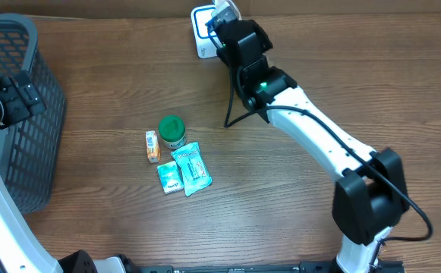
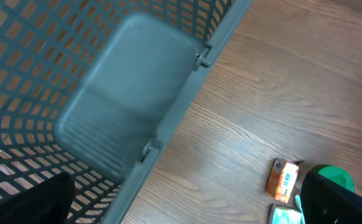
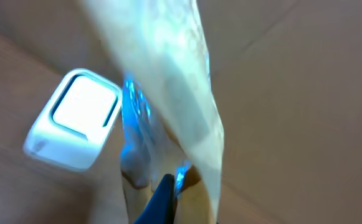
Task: Scan the item barcode
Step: 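Carry the snack bag to the white scanner and hold it over it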
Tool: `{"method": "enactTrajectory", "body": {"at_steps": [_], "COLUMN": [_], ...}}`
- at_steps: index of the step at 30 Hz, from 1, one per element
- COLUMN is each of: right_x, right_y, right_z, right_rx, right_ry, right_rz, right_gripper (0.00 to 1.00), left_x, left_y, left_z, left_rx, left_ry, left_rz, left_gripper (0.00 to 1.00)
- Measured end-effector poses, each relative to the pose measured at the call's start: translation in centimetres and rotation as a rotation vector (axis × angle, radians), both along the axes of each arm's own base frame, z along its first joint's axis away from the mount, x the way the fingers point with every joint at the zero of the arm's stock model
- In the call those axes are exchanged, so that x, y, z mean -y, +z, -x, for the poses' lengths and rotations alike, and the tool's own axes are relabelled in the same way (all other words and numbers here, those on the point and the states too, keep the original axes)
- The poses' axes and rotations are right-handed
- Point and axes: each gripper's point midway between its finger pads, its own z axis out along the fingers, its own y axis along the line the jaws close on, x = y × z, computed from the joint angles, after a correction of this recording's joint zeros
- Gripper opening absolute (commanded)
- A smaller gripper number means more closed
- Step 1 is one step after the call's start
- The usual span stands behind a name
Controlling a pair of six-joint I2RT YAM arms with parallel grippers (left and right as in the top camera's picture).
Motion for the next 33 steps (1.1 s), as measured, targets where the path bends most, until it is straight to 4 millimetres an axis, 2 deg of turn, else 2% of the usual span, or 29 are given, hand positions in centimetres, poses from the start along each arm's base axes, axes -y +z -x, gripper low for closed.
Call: {"method": "enactTrajectory", "body": {"at_steps": [6, 14, 20, 26, 33], "right_x": [0.1, 0.0, -0.1, -0.2, -0.3], "right_y": [-0.5, -5.4, -7.1, -8.1, -7.6], "right_z": [-2.6, -4.5, -4.7, -4.8, -5.0], "right_rx": [0.122, 0.117, 0.09, 0.077, 0.098], "right_ry": [-0.038, -0.04, -0.009, 0.003, -0.002], "right_rz": [0.155, 0.405, 0.512, 0.546, 0.538], "right_gripper": [0.04, 0.04, 0.04, 0.04, 0.04], "left_x": [0.0, 0.0, 0.0, 0.0, 0.0], "left_y": [0.0, 0.0, 0.0, 0.0, 0.0], "left_z": [0.0, 0.0, 0.0, 0.0, 0.0], "left_rx": [0.0, 0.0, 0.0, 0.0, 0.0], "left_ry": [0.001, 0.001, 0.001, 0.0, 0.0], "left_rz": [0.0, 0.0, 0.0, 0.0, 0.0], "left_gripper": [0.99, 0.99, 1.0, 1.0, 1.0]}}
